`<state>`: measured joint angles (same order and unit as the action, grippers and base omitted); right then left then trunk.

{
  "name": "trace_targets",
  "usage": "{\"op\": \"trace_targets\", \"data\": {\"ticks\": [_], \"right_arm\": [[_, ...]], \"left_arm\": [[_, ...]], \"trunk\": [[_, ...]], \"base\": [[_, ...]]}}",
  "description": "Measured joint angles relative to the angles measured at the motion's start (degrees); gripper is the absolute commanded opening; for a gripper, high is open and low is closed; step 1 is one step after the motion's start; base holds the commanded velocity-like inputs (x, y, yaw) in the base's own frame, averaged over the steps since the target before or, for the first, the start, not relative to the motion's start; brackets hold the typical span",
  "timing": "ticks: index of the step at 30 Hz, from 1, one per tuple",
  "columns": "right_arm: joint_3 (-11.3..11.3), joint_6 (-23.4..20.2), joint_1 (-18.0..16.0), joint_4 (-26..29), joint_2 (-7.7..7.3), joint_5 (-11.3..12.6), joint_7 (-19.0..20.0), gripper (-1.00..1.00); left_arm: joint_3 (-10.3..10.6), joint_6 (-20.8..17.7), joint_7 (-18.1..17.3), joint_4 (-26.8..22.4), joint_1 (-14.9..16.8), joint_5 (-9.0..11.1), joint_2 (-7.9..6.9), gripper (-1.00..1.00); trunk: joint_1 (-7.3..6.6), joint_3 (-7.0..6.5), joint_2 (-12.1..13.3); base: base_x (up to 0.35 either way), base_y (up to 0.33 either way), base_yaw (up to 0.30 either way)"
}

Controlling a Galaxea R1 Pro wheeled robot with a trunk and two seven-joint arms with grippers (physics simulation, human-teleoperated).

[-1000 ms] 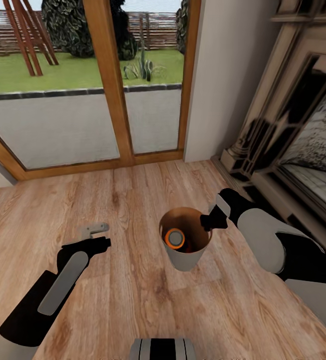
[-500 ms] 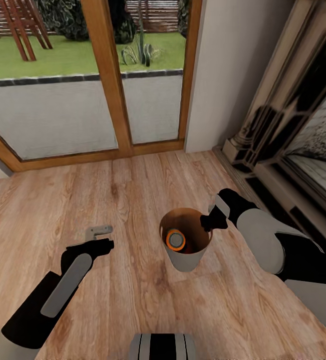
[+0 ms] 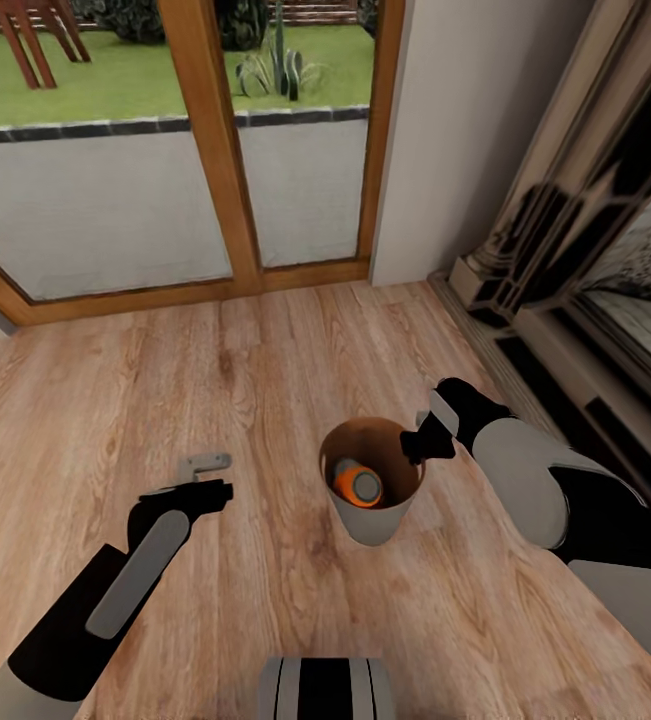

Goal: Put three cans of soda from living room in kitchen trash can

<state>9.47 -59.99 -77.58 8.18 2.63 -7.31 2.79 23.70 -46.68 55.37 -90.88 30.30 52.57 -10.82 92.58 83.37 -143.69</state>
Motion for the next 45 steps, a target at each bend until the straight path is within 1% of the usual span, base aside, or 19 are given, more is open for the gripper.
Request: {"op": "trace_targets", "data": {"ticks": [4,8,12,16,23,24,25,26,27,28,45], "right_arm": [[0.07,0.0,0.0,0.0,0.0,0.16,-0.07,-1.0],[-0.1,0.0,0.04,0.0,0.0,-0.09,-0.1,-1.0],[0.1,0.0,0.04,0.02,0.0,0.3,-0.1,-1.0],[-1.48,-0.01,-1.34,-0.85,0.04,1.41,-0.06,-1.0],[-1.47,-0.01,-1.24,-0.72,0.04,1.43,-0.06,-1.0],[-1.48,-0.01,-1.24,-0.73,0.04,1.44,-0.06,1.0],[-0.2,-0.01,-0.29,0.4,-0.01,0.18,-0.02,1.0],[-0.31,-0.01,0.03,0.0,-0.01,-0.37,-0.02,1.0],[0.47,-0.01,0.05,-0.01,0.0,1.38,0.1,1.0],[0.57,-0.01,0.06,-0.01,0.04,1.61,0.11,1.0],[0.55,-0.01,0.06,-0.01,0.09,1.59,0.11,1.0]], "left_arm": [[0.18,0.03,0.0,0.0,0.0,0.0,0.01,1.0],[0.21,0.08,0.0,0.0,0.01,-0.01,0.01,1.0],[0.27,0.09,0.0,0.0,0.0,-0.01,0.08,1.0],[0.23,0.07,0.0,-0.03,-0.05,-0.01,0.06,1.0],[0.24,0.07,-0.03,-0.03,-0.04,-0.01,0.19,1.0],[0.24,0.08,-0.03,-0.03,-0.03,-0.01,0.27,1.0],[0.28,0.06,-0.04,0.0,0.0,-0.01,0.4,1.0],[0.28,0.04,-0.04,-0.01,0.01,-0.01,0.48,1.0],[0.29,0.04,-0.03,0.0,0.02,-0.01,0.51,1.0],[0.29,0.03,-0.04,0.01,0.0,-0.01,0.57,1.0],[0.29,0.03,-0.02,0.01,0.01,-0.01,0.62,1.0]], "trunk": [[0.1,0.89,-0.05],[0.09,0.89,-0.06],[0.19,1.76,-0.11],[0.1,2.62,-0.18],[0.07,2.63,-0.18],[0.07,2.63,-0.18],[0.27,2.65,-0.18],[0.29,2.66,-0.17],[0.29,2.66,-0.17],[0.3,2.66,-0.17],[0.3,2.66,-0.17]], "base": [[0.0,0.0,0.0],[0.0,0.0,0.0],[0.0,0.0,0.0],[0.0,0.0,0.0],[0.0,0.0,0.0],[0.0,0.0,0.0],[0.0,0.0,0.0],[0.0,0.0,0.0],[0.0,0.0,0.0],[0.0,0.0,0.0],[0.0,0.0,0.0]]}}
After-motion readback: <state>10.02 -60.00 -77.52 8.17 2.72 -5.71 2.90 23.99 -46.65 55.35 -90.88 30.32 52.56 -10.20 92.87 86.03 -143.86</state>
